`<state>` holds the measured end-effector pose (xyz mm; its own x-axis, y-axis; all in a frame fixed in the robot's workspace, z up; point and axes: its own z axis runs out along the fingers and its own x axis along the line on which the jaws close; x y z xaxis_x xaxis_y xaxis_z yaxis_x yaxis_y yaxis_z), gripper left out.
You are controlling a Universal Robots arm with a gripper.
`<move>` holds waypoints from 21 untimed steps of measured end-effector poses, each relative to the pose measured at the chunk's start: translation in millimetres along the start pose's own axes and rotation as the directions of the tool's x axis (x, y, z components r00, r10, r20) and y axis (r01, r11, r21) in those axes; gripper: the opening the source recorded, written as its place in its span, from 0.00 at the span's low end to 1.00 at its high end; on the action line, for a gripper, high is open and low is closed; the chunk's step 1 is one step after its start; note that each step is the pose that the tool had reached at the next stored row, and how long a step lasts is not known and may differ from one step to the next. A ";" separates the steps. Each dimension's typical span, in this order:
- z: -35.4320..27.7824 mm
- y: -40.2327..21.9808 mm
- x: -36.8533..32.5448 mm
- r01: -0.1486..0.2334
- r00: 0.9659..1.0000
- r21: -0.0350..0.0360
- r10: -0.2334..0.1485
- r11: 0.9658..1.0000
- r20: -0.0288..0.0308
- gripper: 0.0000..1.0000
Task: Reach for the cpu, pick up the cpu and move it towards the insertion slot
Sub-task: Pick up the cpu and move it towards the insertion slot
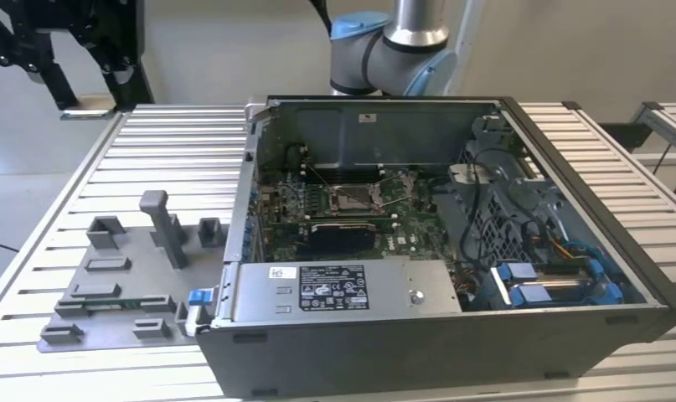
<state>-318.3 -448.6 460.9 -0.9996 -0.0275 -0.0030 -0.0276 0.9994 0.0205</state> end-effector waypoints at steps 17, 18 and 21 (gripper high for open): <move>6.2 -1.9 -73.5 0.000 1.000 0.000 0.000 1.000 0.003 0.00; 6.7 -2.0 -78.3 0.000 1.000 0.000 0.000 1.000 0.003 0.00; 8.2 -2.1 -91.8 0.000 1.000 0.000 0.000 1.000 0.003 0.00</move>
<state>-226.5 -448.0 453.0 -0.9996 -0.0278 -0.0058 -0.0279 0.9994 0.0205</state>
